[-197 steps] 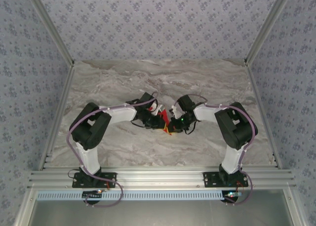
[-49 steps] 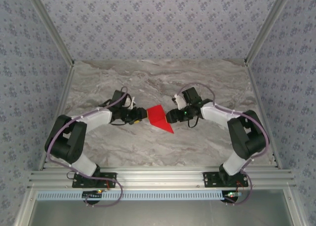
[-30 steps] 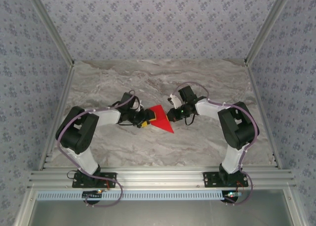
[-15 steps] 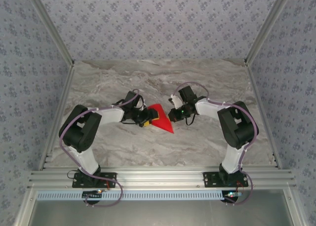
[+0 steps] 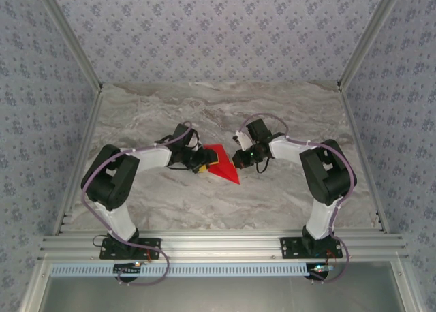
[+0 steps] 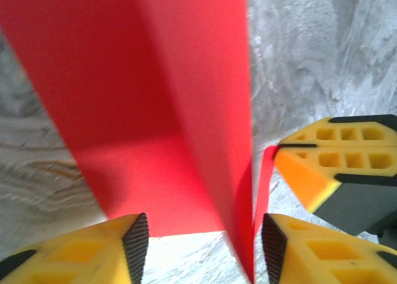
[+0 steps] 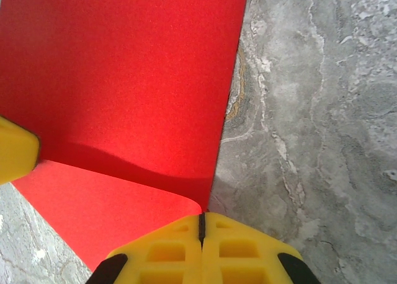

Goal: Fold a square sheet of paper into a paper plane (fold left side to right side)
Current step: Fourth fold the wing at the center of the table.

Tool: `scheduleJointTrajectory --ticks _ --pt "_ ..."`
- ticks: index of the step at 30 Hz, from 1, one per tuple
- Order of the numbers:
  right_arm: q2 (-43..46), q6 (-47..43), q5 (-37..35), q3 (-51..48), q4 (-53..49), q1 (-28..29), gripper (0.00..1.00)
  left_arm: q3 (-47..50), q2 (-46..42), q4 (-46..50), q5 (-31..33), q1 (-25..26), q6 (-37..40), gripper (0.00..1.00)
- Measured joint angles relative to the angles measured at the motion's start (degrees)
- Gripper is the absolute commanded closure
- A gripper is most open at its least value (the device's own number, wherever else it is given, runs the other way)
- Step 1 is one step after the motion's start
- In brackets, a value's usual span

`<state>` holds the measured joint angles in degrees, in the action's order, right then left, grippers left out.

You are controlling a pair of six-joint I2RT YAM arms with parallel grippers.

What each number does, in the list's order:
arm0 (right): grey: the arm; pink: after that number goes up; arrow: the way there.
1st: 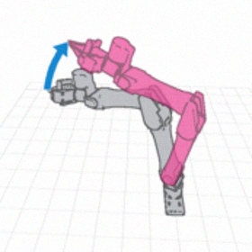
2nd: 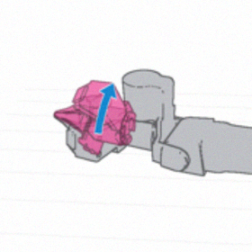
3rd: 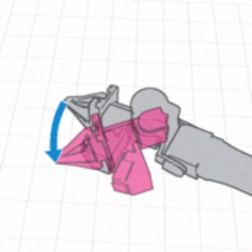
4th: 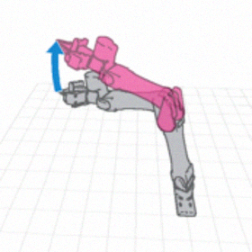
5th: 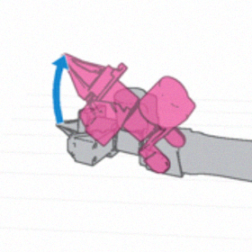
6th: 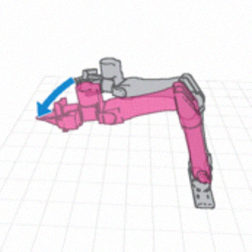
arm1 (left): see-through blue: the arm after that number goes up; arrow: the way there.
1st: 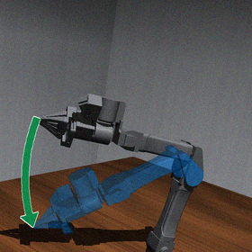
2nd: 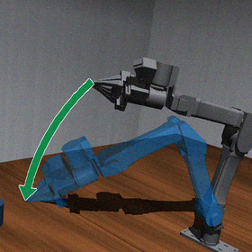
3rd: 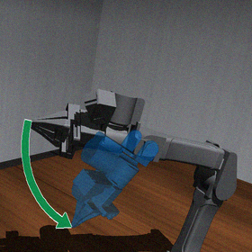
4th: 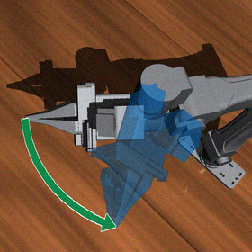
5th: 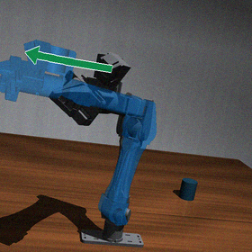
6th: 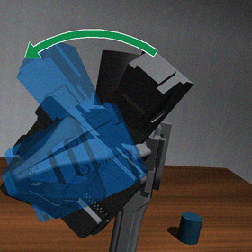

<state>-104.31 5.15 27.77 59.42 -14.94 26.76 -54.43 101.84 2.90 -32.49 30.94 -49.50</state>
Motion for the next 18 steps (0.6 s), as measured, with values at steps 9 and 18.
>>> scheduleJointTrajectory --ticks 9,18 --pt "8.7 -1.6 -7.2 -3.9 0.4 0.9 0.42 -3.0 0.7 -1.9 -1.3 0.7 -1.2 0.67" --pt "22.6 -2.8 -17.7 -14.5 4.7 10.8 0.31 -3.1 0.7 -1.9 -1.3 0.7 -2.7 0.64"
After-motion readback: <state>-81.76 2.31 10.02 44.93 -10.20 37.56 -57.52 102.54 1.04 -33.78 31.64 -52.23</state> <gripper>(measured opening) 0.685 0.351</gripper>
